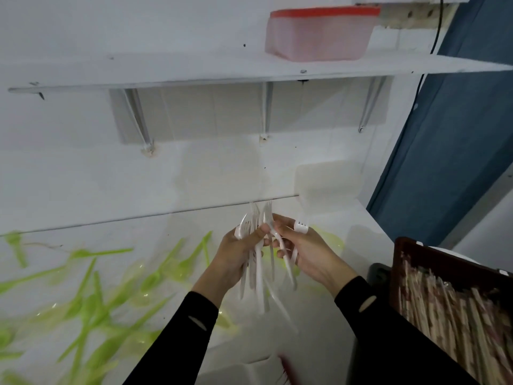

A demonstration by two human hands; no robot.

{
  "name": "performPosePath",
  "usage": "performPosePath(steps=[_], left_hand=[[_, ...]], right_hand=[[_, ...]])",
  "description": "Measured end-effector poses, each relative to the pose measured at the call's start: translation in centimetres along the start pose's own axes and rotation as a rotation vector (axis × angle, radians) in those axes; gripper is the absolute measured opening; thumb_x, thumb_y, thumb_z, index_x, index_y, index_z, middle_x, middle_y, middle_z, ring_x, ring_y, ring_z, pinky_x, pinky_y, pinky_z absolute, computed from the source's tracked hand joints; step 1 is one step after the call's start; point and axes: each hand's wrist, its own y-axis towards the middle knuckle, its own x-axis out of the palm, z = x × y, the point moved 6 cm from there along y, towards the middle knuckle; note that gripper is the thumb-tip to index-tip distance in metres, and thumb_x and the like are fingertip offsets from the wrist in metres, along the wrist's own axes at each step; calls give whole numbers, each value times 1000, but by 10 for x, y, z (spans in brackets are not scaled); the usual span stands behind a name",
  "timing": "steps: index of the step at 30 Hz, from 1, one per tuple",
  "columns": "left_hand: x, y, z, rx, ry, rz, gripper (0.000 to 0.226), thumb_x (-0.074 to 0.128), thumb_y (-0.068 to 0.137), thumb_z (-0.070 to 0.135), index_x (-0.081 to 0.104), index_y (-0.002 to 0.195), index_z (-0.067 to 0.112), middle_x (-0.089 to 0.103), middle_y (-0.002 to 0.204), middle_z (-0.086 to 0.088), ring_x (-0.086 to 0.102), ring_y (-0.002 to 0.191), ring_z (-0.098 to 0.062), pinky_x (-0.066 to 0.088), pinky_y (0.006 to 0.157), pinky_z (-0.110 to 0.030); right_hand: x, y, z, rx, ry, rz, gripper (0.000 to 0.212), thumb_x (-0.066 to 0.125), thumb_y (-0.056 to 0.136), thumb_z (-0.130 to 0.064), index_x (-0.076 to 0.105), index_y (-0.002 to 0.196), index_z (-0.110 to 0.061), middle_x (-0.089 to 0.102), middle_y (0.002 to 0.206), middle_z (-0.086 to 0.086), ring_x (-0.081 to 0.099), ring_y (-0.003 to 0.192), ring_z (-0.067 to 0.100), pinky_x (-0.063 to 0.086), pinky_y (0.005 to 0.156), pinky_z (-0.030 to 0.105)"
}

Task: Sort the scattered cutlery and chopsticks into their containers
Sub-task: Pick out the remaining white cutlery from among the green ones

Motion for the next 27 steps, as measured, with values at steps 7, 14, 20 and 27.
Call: performPosePath(steps=[7,14,20,27], left_hand=[[0,2,-9,-7,88,-17,31,79,73,24,70,95,4,67,74,-5,64,67,-14,50,58,-24],[4,0,-13,39,114,-41,20,79,76,23,71,86,7,65,71,-9,62,67,-20,49,64,-29],[10,0,-14,19,114,-34,14,76,83,19,69,85,7,67,68,-6,64,59,-16,51,55,-25],[-1,5,-21,-15,197,38,28,78,82,25,71,92,0,69,74,-5,64,64,-12,49,54,-26]], right_hand=[[-13,0,-1,-130,-211,190,14,69,91,-25,72,88,-12,71,85,18,65,72,24,55,66,27],[-7,-4,0,-179,-249,222,15,62,96,-17,72,96,-6,65,63,0,59,52,9,44,50,15],[-2,-3,5,-36,-284,185,18,53,100,-36,64,98,-21,64,79,1,60,64,15,53,66,28],[-25,4,7,19,-376,275,32,33,94,2,49,119,-10,59,112,5,50,70,16,46,68,26]])
